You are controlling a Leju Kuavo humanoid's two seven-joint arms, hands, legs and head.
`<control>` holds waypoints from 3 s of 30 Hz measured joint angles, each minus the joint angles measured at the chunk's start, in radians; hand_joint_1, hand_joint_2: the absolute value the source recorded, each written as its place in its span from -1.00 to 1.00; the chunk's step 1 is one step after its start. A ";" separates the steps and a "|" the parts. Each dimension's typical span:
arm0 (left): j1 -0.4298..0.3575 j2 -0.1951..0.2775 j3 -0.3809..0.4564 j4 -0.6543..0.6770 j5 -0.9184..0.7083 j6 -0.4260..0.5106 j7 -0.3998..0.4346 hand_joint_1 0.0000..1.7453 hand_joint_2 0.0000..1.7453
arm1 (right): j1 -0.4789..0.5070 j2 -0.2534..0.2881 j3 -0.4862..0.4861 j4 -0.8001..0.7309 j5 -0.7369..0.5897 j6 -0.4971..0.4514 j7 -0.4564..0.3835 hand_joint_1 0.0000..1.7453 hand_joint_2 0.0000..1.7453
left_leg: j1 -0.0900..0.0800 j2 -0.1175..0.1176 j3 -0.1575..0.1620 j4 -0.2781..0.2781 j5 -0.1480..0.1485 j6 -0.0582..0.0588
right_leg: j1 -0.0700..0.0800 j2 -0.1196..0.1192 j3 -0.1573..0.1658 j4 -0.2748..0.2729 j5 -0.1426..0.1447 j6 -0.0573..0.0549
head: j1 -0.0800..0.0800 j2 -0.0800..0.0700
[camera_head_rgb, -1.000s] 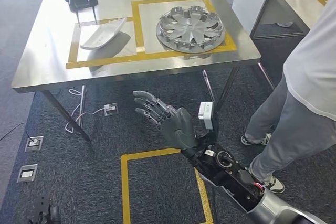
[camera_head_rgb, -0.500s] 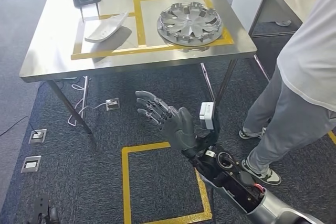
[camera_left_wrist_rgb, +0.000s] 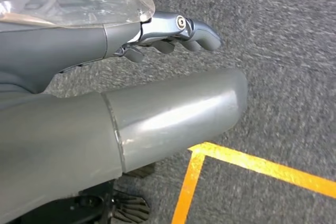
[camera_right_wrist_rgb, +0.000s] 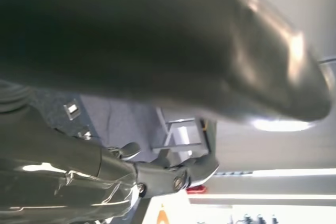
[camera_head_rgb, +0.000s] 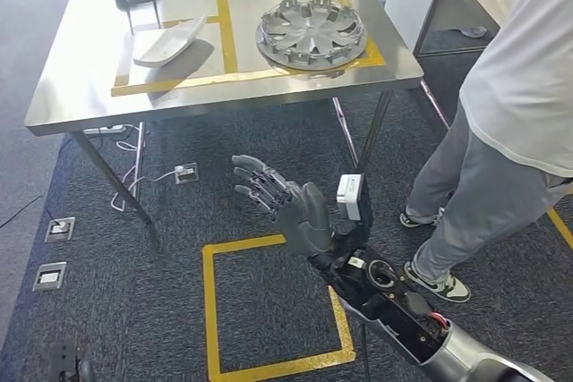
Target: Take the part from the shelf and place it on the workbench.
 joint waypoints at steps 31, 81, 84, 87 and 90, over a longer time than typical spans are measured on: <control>0.021 0.008 0.000 0.000 0.021 0.005 -0.011 -1.00 -1.00 | 0.009 0.001 -0.015 0.005 0.023 -0.057 0.000 -1.00 -1.00 | 0.030 0.010 0.032 -0.032 -0.006 0.006 | -0.035 -0.009 -0.088 0.129 -0.001 0.072 | 0.017 0.000; 0.037 0.010 0.000 0.000 0.050 0.019 -0.021 -1.00 -1.00 | -0.024 0.001 -0.013 0.008 0.023 -0.066 0.003 -1.00 -1.00 | 0.016 -0.022 -0.055 0.026 0.023 -0.008 | -0.017 0.055 -0.020 0.019 -0.004 0.028 | -0.004 0.000; 0.038 0.008 0.000 0.000 0.052 0.020 -0.021 -1.00 -1.00 | -0.024 0.001 -0.013 0.008 0.021 -0.068 0.004 -1.00 -1.00 | 0.016 -0.011 -0.054 0.024 0.024 0.013 | -0.019 0.054 -0.031 0.037 -0.022 0.043 | -0.003 0.000; 0.039 0.008 0.000 0.000 0.054 0.020 -0.023 -1.00 -1.00 | -0.024 0.001 -0.013 0.008 0.018 -0.071 0.006 -1.00 -1.00 | 0.012 0.002 -0.053 0.023 0.023 0.025 | -0.018 0.025 -0.107 0.211 -0.116 0.046 | 0.006 0.000; 0.041 0.008 0.000 0.000 0.055 0.020 -0.024 -1.00 -1.00 | -0.022 0.001 -0.012 0.008 0.016 -0.075 0.006 -1.00 -1.00 | -0.001 0.015 -0.052 0.023 0.021 0.032 | -0.012 0.015 -0.155 0.324 -0.143 0.036 | 0.009 0.000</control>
